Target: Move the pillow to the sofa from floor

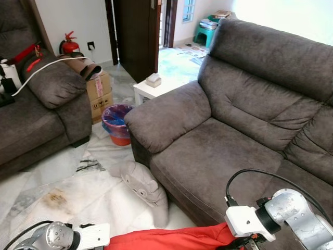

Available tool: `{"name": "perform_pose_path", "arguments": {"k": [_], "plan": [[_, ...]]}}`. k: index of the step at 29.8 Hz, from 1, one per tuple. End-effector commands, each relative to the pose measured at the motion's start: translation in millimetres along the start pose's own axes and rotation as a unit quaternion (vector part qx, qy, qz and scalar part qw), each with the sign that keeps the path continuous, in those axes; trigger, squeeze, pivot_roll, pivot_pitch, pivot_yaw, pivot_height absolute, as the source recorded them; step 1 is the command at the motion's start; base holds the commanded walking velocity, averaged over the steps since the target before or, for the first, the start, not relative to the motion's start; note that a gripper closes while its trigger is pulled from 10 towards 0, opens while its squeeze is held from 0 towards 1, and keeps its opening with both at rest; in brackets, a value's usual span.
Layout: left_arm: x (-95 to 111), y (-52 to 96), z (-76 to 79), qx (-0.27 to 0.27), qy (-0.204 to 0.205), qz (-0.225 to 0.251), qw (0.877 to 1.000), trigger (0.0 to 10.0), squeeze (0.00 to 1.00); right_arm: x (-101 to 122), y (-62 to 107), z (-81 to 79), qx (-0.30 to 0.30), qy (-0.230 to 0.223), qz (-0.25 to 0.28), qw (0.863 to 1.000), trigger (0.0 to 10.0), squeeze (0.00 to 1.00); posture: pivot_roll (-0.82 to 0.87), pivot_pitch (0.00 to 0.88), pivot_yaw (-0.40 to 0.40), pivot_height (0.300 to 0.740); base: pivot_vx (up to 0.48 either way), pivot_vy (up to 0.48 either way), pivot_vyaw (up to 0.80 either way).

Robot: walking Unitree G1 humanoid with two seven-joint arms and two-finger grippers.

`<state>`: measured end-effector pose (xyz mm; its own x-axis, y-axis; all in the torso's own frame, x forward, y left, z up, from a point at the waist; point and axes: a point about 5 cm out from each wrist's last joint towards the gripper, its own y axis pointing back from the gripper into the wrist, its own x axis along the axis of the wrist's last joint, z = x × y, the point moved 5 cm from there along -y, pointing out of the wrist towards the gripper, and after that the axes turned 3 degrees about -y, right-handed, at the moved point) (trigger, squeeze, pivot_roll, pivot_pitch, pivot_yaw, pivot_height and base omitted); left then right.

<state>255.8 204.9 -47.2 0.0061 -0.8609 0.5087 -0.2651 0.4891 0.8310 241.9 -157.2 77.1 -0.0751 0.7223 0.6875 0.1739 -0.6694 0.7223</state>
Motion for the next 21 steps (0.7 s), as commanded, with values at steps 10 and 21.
{"name": "perform_pose_path", "arguments": {"k": [10,21], "plan": [[9.3,-0.1,-13.6,0.013,-0.030,0.001,0.999,0.0,0.00,16.2,17.3,-0.7,-0.015,0.025,0.016,0.999,10.0,0.00,-0.03,0.110,-0.088,0.740,0.000,0.000,0.00],[26.7,-11.0,-3.8,-0.013,-0.020,0.044,0.999,0.0,0.00,18.8,18.2,-1.8,-0.015,0.027,0.014,0.999,10.0,0.00,-0.03,0.114,-0.094,0.740,0.000,0.000,0.00]]}}
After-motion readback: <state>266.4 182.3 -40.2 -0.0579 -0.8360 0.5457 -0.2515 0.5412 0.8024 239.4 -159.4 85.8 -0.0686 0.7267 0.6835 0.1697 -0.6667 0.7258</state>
